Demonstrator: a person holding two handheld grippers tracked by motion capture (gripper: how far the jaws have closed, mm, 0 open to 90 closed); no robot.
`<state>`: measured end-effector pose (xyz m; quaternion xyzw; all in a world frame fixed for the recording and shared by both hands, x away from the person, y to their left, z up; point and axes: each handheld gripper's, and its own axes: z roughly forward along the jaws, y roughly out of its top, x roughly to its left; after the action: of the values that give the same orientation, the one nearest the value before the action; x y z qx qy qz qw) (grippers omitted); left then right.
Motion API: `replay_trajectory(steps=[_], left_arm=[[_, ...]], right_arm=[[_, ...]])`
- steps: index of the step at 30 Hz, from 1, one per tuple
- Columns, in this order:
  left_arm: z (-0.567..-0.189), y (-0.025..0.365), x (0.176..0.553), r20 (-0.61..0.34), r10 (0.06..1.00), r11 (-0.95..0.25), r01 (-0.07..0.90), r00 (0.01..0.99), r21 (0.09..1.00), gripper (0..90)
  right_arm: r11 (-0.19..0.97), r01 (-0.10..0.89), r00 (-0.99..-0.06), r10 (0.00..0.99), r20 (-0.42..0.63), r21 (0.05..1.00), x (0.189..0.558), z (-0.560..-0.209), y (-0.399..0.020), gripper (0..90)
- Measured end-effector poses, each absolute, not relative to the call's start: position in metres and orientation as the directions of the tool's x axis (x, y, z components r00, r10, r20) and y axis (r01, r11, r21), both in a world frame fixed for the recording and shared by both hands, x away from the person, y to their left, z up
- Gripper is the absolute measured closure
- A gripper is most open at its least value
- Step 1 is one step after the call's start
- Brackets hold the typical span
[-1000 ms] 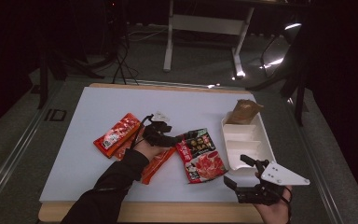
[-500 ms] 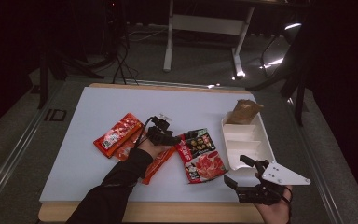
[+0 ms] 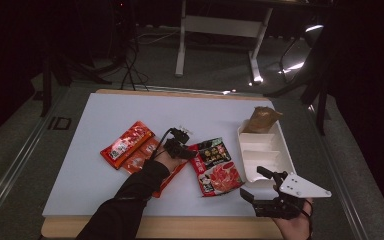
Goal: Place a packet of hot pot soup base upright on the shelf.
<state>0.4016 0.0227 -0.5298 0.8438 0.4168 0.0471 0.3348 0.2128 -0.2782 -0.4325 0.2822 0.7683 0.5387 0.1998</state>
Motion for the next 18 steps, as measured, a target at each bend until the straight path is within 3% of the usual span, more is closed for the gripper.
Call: replay_trajectory(steps=[9,18], left_arm=[[-0.529,0.017,0.407,-0.217,0.740,-0.416,0.686,0.637,0.597,81.7],[-0.516,0.019,0.398,-0.226,0.736,-0.375,0.662,0.638,0.649,85.3]], right_arm=[[0.272,0.223,-0.763,0.647,-0.006,0.936,0.215,-0.434,-0.277,13.7],[0.266,0.225,-0.757,0.653,-0.004,0.937,0.216,-0.433,-0.279,13.7]])
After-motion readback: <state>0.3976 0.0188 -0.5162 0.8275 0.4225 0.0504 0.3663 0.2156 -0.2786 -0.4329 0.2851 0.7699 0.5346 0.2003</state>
